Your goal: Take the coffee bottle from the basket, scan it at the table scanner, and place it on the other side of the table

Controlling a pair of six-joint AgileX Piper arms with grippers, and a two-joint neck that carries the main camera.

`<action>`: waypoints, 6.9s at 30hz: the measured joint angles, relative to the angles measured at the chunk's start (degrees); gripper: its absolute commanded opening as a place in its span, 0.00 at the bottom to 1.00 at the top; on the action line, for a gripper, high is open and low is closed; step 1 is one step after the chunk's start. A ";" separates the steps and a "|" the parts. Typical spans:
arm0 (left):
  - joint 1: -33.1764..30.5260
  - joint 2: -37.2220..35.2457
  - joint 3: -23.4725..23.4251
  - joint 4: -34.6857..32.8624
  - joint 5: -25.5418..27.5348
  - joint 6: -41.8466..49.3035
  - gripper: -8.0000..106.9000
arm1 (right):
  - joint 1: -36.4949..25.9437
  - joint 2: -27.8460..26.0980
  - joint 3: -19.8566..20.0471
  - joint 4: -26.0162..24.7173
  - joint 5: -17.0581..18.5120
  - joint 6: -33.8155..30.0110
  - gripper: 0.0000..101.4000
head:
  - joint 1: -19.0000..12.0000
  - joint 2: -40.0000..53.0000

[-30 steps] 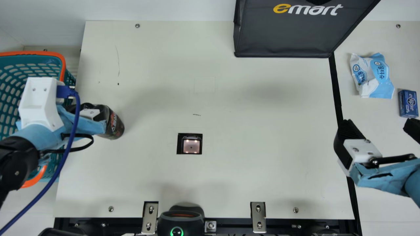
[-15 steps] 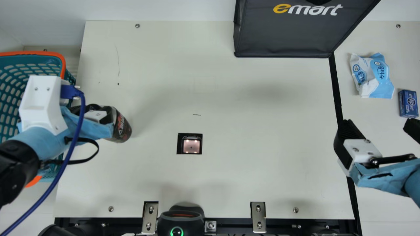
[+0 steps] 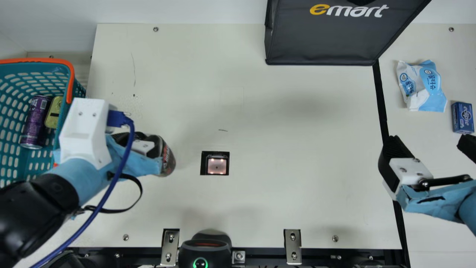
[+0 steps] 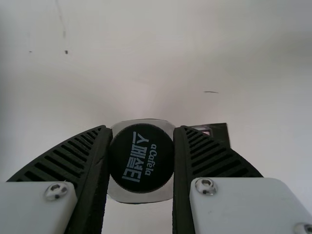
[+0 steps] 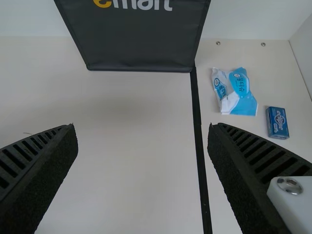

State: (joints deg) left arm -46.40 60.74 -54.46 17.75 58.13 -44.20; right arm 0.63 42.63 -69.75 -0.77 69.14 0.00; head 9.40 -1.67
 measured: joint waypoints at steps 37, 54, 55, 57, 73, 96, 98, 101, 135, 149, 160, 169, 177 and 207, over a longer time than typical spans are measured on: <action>-16.45 1.86 -1.70 -7.28 -0.13 -16.06 0.00 | 0.00 0.00 0.00 0.00 0.00 0.00 0.94 | 0.00 0.00; -16.44 0.38 -1.31 -3.83 -0.87 -23.38 0.00 | 0.00 0.00 0.00 0.00 0.00 0.00 0.94 | -0.09 0.00; -16.55 0.25 -1.31 -3.18 -0.74 -23.54 0.00 | 0.00 0.00 0.00 0.00 0.00 0.00 0.94 | 0.00 0.00; -16.90 0.19 -1.31 -1.75 -0.25 -23.86 0.00 | 0.00 0.00 0.00 0.00 0.00 0.00 0.94 | -0.09 0.00; -20.31 -0.59 -2.34 0.79 -0.10 -19.17 0.00 | 0.00 0.00 0.00 0.00 0.00 0.00 0.94 | 0.00 0.00; -2.05 -2.06 -1.67 -22.84 -6.17 26.27 0.00 | 0.00 0.00 0.00 0.00 0.00 0.00 0.94 | 0.00 0.00; -0.67 -1.84 -1.67 -25.50 -6.17 31.16 0.00 | 0.00 0.00 0.00 0.00 0.00 0.00 0.94 | 0.00 0.00; 1.56 -1.49 -1.67 -29.15 -6.07 37.93 0.00 | 0.00 0.00 0.00 0.00 0.00 0.00 0.94 | -0.09 0.00; 21.88 1.54 -1.40 -58.97 10.84 99.82 0.00 | 0.00 0.00 0.00 0.00 0.00 0.00 0.94 | -0.09 0.00; 18.93 -1.04 0.91 -60.58 9.51 114.26 0.00 | 0.00 0.00 0.00 0.00 0.00 0.00 0.94 | 0.00 0.00; 17.29 -0.69 1.37 -60.62 6.98 120.96 0.00 | 0.00 0.00 0.00 0.00 0.00 0.00 0.94 | -0.09 0.00; 17.09 3.64 1.02 -61.04 1.40 123.41 0.00 | 0.00 0.00 0.00 0.00 0.00 0.00 0.94 | -0.09 0.00; 16.95 8.15 1.13 -61.59 -2.30 124.50 0.00 | 0.00 0.00 0.00 0.00 0.00 0.00 0.94 | 0.00 0.00; 19.26 14.09 2.74 -60.71 -2.84 125.39 0.52 | 0.00 0.00 0.00 0.00 0.00 0.00 0.94 | 0.00 0.00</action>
State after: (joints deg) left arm -27.14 74.84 -51.71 -42.96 55.29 81.19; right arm 0.63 42.63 -69.75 -0.77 69.14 0.00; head 9.40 -1.67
